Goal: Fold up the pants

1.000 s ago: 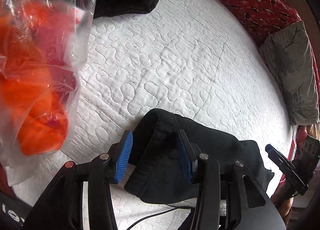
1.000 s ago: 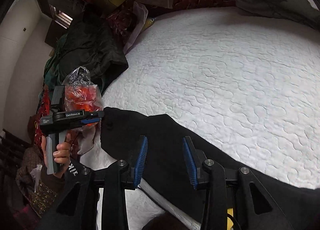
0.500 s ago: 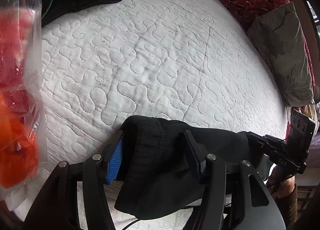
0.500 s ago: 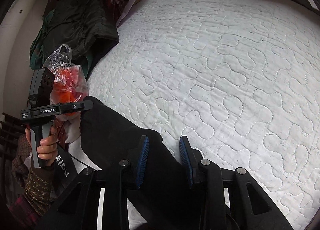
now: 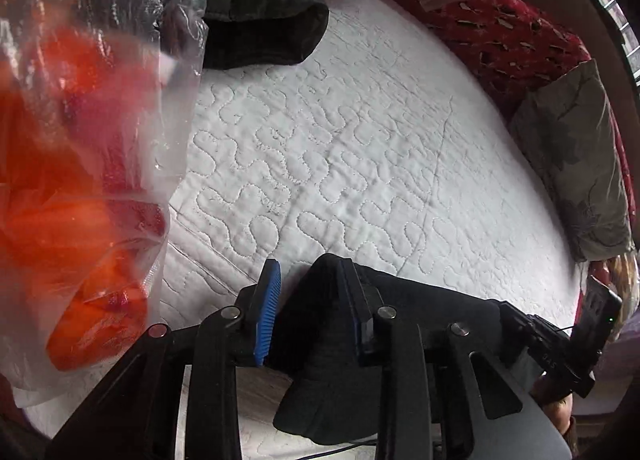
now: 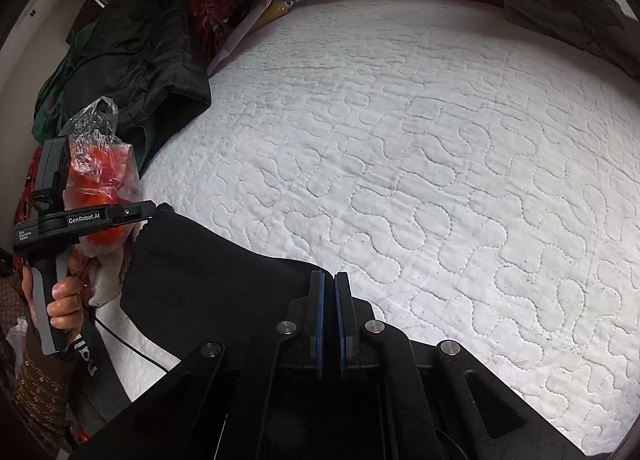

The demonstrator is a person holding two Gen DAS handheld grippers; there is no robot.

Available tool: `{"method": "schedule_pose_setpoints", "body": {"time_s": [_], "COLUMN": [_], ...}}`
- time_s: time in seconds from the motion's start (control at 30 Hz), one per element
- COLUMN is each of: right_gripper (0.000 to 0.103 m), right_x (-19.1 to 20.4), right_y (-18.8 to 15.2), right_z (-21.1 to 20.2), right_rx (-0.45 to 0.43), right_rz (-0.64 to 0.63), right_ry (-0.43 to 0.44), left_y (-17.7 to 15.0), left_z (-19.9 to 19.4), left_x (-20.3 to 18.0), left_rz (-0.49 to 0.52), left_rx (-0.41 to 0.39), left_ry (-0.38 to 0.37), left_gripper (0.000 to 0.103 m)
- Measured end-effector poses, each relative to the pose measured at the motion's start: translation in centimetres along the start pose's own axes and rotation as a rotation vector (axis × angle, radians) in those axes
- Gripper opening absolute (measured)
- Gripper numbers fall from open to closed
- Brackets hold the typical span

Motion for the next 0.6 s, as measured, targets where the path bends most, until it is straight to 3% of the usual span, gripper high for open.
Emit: {"method": "schedule_pose_setpoints", "body": {"time_s": [0.1,0.13,0.17,0.33,0.47,0.6], "right_gripper": [0.005,0.005,0.005,0.006,0.007,0.005], "right_x": [0.2,0.2,0.2,0.2,0.2,0.3], "right_y": [0.0,0.1,0.1,0.1,0.2,0.2], "right_z": [-0.2,-0.4,-0.5,-0.7,-0.6,-0.6], "right_rx": [-0.011,-0.011,-0.011,-0.008,-0.008,-0.013], "right_rz": [-0.007,-0.012,-0.015,-0.003,0.008,-0.001], "right_ry": [-0.001,-0.002,0.001,0.007,0.005,-0.013], "left_y": [-0.4,-0.6,-0.9,-2.7,-3.1,-1.4], "left_z": [-0.4,-0.1,0.3,1.8,1.7,-0.7], "left_x": [-0.1,-0.1,-0.2,-1.5,-2.8,-3.3], "left_rz": [0.009,0.018,0.026,0.061,0.086,0.021], "left_rx": [0.031,0.046,0.065,0.154,0.125,0.069], "left_ry": [-0.017,-0.015,-0.016,-0.107,-0.069,-0.155], "left_gripper": [0.041,0.053,0.057,0.056,0.025,0.019]}}
Point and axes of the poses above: each gripper's, at about its wrist camera, not at the fingertips, and z roughly the way its jaws point, x to its left, y to its top, the point moved 5 cm from there along z, roughly the way its jaws point, and after that the axes turned 3 degrees about -z, right-handed, at the moved point
